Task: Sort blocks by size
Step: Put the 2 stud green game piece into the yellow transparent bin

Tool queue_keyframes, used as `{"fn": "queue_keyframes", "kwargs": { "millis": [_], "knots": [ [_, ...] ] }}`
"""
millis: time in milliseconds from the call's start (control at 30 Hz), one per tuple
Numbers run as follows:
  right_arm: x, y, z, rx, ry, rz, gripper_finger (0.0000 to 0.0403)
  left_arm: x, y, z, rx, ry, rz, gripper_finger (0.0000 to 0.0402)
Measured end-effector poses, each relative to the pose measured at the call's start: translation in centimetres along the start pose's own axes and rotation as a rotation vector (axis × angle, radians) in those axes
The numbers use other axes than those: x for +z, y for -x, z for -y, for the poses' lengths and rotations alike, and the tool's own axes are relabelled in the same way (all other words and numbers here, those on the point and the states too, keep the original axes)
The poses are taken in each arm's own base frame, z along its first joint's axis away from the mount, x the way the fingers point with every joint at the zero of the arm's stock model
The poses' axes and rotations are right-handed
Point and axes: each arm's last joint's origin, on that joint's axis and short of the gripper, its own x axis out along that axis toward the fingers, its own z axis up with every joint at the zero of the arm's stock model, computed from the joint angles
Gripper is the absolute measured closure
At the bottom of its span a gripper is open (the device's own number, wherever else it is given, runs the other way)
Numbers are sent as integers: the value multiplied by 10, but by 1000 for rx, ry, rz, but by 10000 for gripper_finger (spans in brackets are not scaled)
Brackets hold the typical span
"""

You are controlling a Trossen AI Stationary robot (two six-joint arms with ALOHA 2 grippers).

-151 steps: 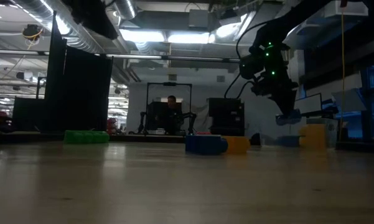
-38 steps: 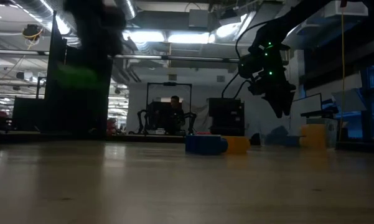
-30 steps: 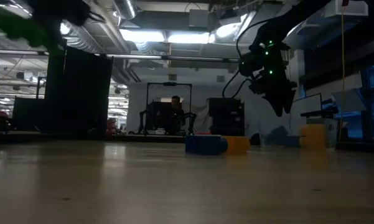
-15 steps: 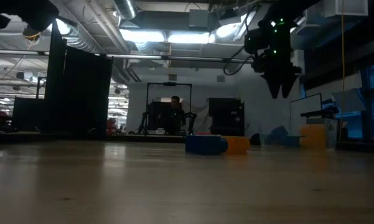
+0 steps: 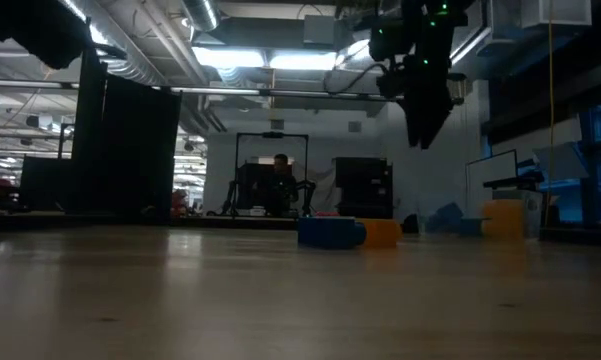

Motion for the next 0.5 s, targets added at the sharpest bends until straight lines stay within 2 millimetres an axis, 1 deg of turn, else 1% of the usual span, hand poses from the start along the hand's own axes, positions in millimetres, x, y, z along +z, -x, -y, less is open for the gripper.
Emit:
{"fn": "queue_keyframes", "kwargs": {
  "millis": [100,167,267,367,500],
  "knots": [
    [2,2,-16,18,48,42,86,1,-2,-1,6,-12,-6,289],
    [3,3,-27,31,80,76,86,2,-1,0,-7,-17,11,285],
    [7,6,-41,53,114,149,86,5,3,7,-75,-134,174,287],
    [13,9,-52,79,132,238,86,9,13,16,-178,-267,326,292],
    [23,10,-60,104,134,342,86,16,29,20,-235,-386,521,296]
  ]
}}
